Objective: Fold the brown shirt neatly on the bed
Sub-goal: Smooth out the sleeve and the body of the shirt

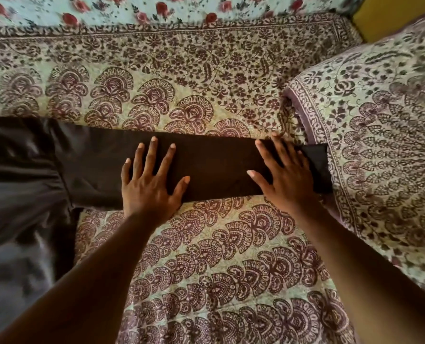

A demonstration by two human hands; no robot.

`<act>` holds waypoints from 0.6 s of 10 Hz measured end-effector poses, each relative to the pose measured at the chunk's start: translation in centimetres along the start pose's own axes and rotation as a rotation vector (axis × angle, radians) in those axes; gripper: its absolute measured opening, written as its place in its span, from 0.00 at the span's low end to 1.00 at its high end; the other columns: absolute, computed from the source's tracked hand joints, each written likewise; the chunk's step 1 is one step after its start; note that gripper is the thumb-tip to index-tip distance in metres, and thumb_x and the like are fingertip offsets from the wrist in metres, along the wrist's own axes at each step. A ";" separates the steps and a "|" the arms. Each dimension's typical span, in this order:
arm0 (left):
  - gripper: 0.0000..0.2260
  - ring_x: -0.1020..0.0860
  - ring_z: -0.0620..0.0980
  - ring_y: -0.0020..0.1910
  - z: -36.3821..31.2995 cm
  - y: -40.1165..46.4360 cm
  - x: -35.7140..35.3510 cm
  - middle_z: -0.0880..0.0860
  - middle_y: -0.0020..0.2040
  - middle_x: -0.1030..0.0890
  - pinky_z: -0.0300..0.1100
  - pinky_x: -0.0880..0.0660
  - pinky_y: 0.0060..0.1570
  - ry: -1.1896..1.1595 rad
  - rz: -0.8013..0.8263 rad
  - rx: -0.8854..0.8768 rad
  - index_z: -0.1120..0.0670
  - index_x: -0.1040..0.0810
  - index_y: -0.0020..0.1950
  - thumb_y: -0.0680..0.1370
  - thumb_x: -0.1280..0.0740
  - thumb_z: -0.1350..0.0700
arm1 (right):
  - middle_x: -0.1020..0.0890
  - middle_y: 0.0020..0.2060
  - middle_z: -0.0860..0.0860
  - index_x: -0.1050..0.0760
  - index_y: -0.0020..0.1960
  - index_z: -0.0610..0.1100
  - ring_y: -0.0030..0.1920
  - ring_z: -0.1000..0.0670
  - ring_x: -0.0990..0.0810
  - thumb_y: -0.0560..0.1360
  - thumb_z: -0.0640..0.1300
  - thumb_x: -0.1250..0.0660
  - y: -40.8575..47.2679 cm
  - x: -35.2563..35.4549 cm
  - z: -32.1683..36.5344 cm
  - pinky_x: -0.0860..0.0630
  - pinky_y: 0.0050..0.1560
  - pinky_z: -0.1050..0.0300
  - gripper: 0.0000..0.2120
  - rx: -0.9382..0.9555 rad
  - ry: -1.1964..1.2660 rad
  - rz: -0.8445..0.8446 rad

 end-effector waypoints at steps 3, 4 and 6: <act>0.34 0.49 0.56 0.84 0.0 0.0 -0.1 0.50 0.85 0.50 0.61 0.45 0.79 0.024 -0.022 -0.006 0.40 0.49 0.84 0.79 0.49 0.30 | 0.48 0.84 0.48 0.44 0.83 0.47 0.84 0.44 0.51 0.81 0.71 0.57 1.1 0.6 8.0 0.47 0.80 0.34 0.40 0.066 0.090 -0.049; 0.34 0.48 0.56 0.84 0.0 -0.1 -0.2 0.50 0.85 0.49 0.61 0.45 0.78 0.027 -0.030 -0.004 0.40 0.48 0.84 0.79 0.49 0.30 | 0.52 0.84 0.53 0.51 0.84 0.57 0.84 0.47 0.53 0.80 0.73 0.58 0.7 -0.7 8.4 0.50 0.80 0.34 0.37 0.078 0.072 -0.014; 0.34 0.49 0.56 0.84 0.0 0.0 -0.1 0.50 0.85 0.50 0.61 0.45 0.79 -0.013 -0.038 -0.010 0.40 0.49 0.84 0.79 0.50 0.29 | 0.47 0.84 0.49 0.49 0.83 0.63 0.83 0.43 0.47 0.80 0.74 0.57 -0.9 0.2 0.3 0.45 0.79 0.36 0.34 -0.147 0.018 -0.070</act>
Point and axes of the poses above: each hand's wrist, its own y-axis towards the middle knuckle, its own x-axis out of the back of the hand, z = x × y, the point moved 10 cm from there along y, towards the middle knuckle
